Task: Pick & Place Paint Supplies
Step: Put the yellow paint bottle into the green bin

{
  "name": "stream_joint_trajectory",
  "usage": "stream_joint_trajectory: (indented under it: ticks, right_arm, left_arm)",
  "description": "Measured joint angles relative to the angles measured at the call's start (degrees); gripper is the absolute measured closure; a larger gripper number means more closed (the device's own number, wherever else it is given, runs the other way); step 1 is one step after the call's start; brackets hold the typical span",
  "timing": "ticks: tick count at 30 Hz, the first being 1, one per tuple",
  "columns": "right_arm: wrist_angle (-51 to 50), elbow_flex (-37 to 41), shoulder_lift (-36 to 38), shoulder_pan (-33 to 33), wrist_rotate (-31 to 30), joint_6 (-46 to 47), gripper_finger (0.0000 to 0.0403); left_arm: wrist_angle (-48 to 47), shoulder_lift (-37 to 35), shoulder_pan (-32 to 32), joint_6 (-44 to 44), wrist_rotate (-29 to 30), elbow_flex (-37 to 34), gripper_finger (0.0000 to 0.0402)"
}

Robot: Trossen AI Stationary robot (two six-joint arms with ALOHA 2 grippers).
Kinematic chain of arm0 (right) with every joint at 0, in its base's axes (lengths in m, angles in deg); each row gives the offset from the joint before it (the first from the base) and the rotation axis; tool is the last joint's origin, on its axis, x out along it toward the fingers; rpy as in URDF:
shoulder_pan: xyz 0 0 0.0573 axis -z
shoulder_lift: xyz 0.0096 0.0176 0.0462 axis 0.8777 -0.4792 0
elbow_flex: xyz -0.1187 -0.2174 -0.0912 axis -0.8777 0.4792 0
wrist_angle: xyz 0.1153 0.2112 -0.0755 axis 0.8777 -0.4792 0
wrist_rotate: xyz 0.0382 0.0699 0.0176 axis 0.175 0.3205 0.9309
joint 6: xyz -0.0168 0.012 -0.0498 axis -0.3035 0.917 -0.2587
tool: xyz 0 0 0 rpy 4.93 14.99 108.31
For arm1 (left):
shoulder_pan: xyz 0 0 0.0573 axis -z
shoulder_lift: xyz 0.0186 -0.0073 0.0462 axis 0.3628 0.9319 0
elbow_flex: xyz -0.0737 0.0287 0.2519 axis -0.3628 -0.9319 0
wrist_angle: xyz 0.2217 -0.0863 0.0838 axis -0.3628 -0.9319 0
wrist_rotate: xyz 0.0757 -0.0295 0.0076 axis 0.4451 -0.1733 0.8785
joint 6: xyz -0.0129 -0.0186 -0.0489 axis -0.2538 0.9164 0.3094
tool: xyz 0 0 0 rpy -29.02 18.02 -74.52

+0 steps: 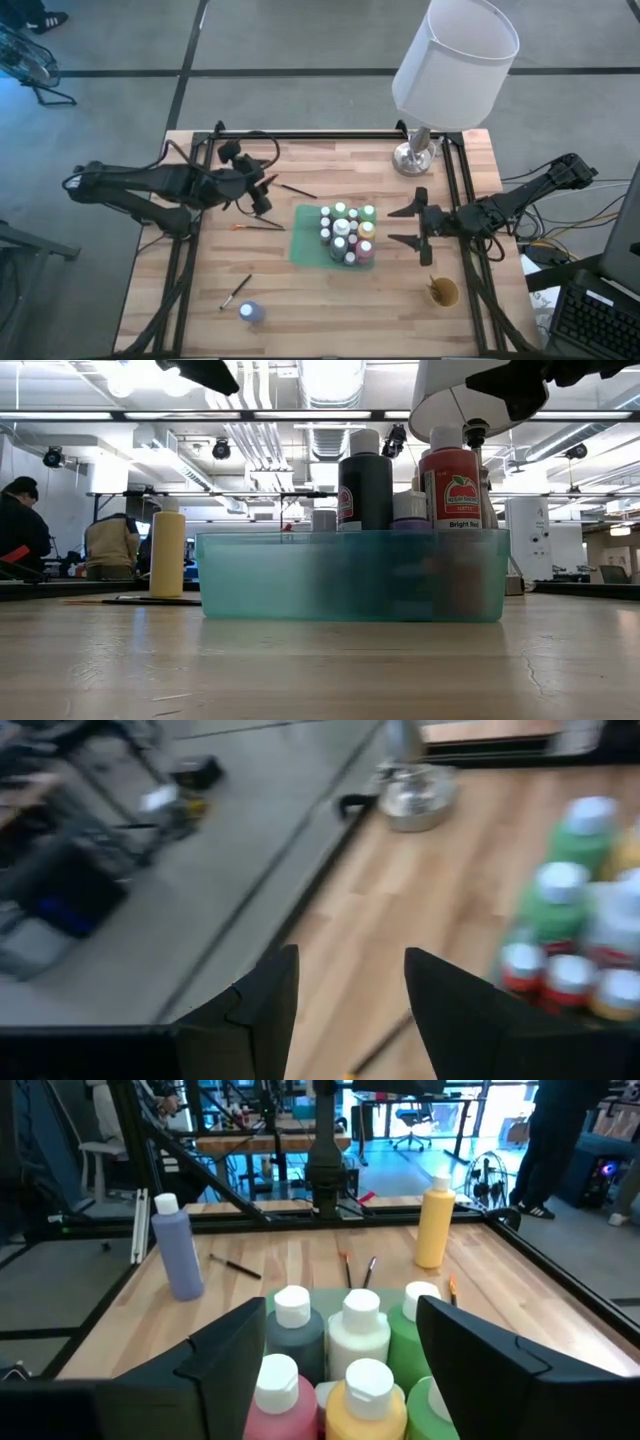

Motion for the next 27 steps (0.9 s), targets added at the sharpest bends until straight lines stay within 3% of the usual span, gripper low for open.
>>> stream_joint_trajectory:
  ticks: [3,8,16,27]
  right_arm:
    - [-0.01,0.0,0.0,0.02,-0.01,-0.72,0.0155]
    - [-0.01,0.0,0.0,0.02,-0.02,-1.16,0.0163]
    - [-0.01,0.0,0.0,0.02,-0.02,-1.14,0.0172]
    - [-0.01,0.0,0.0,0.02,-0.02,-1.07,0.0142]
  left_arm:
    - [-0.08,0.42,-0.02,-0.28,3.54,0.0,0.0213]
    - [2.46,1.24,-0.02,-0.69,4.56,-0.04,0.0213]
    - [-5.57,1.08,-1.91,5.0,8.52,-0.04,0.0213]
    - [-7.33,0.96,-10.18,7.66,8.56,-0.3,0.0213]
